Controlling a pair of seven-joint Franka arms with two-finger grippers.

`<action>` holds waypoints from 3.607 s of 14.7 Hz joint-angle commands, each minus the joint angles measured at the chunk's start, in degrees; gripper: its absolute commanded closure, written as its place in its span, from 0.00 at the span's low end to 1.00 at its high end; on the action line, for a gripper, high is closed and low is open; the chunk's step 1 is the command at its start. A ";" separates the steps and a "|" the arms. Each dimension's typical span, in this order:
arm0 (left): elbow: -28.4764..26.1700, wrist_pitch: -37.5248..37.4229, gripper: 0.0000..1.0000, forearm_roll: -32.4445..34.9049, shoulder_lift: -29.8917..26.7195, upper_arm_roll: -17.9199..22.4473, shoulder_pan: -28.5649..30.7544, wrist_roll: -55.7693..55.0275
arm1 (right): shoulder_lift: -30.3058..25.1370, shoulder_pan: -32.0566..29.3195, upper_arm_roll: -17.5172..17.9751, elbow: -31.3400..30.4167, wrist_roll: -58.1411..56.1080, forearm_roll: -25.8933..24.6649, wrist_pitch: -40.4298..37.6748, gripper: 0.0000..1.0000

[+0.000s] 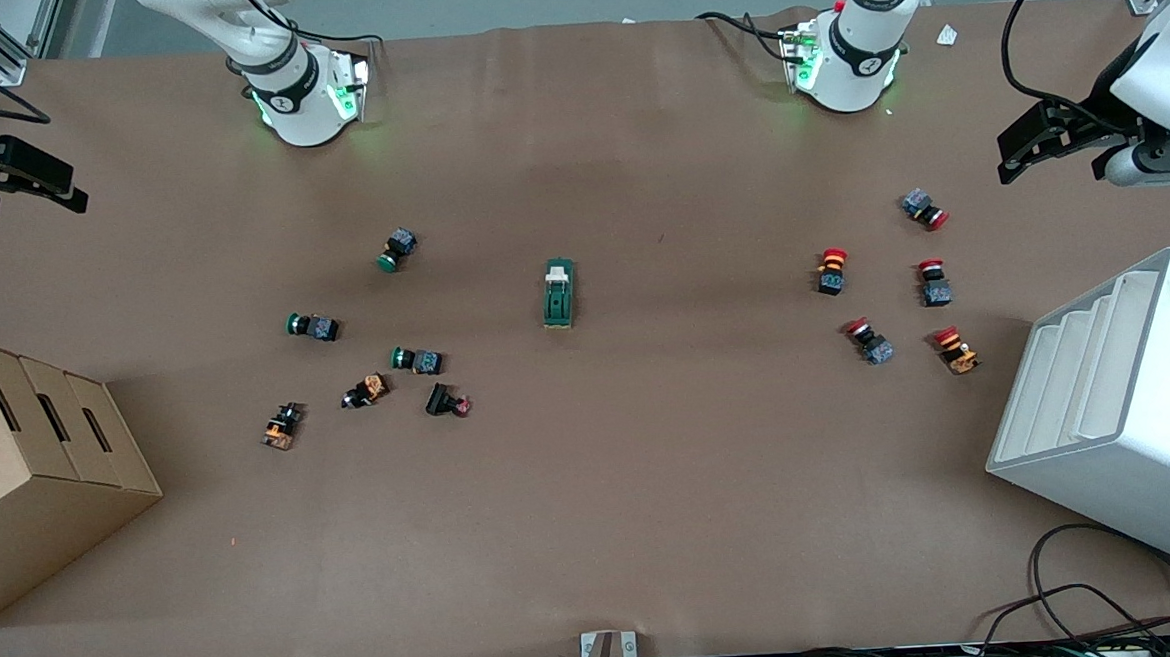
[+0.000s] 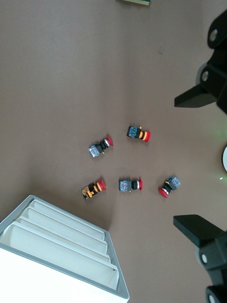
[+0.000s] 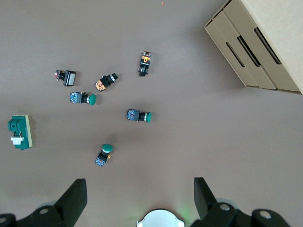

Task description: Close load switch with both arms

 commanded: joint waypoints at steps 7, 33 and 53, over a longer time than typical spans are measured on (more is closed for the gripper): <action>0.84 2.46 0.00 0.15 2.54 -0.76 -0.87 -0.23 | -1.62 0.18 0.24 -1.77 -0.20 -0.77 0.20 0.00; -7.86 36.58 0.00 17.71 30.84 -5.16 -45.78 -67.71 | 6.90 12.64 0.60 -15.72 35.09 7.14 19.76 0.00; -17.00 43.89 0.01 91.10 44.91 -6.21 -59.67 -141.65 | 27.46 42.19 0.77 -28.93 67.13 23.66 69.19 0.00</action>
